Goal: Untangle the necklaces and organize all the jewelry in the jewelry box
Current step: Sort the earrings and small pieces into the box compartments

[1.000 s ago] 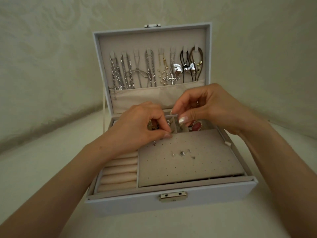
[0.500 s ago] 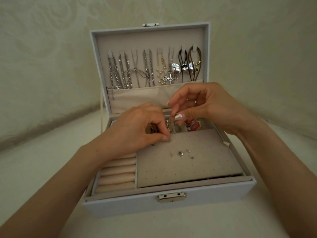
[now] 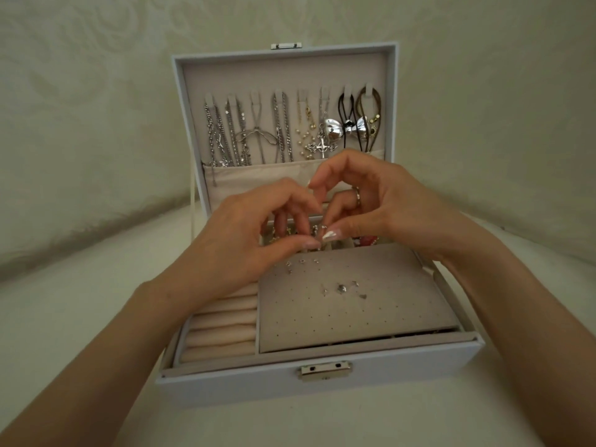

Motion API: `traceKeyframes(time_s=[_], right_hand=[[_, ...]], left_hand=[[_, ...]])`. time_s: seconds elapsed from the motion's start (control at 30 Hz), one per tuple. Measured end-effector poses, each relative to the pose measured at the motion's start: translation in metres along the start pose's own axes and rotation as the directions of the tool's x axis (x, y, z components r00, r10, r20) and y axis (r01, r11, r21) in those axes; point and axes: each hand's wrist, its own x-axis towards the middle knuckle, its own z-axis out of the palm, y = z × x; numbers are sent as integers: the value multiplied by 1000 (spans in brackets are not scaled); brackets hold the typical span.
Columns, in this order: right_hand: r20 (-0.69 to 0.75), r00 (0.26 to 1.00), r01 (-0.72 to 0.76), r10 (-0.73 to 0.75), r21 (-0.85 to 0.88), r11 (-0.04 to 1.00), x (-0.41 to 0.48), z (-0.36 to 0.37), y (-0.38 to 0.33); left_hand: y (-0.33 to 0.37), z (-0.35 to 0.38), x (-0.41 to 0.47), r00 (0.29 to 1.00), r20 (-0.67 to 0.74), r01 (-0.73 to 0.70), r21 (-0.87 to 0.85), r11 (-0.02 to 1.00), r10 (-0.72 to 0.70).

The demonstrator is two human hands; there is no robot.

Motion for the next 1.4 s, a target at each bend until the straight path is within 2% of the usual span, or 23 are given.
traceKeyframes(time_s=[0.1,0.37,0.8,1.03,1.1,1.23,1.4], right_hand=[[25,1000,-1,1,-26,1000,0,3,1],[51,999,13,-9,-79,997,0,7,0],[65,998,26,-19,-107,994,-2,9,-3],[21,998,-60,67,-242,968,-6,2,-8],[69,989,-100,128,-318,943,-10,-5,-12],[280,927,-116,249,-416,902,-13,-4,-14],[307,915,-94,262,-469,878,-10,3,-8]], left_hand=[[-1,1,2,999,33,-37,-20,999,38],[-1,1,1,999,29,-21,-117,993,25],[3,-1,1,1000,5,-13,-84,996,13],[1,-3,1,999,-32,-18,-60,998,16],[-1,-5,1,999,-53,-3,-31,1000,2],[-6,-5,1,997,-64,38,6,999,-38],[-8,-4,0,994,-61,97,25,995,-95]])
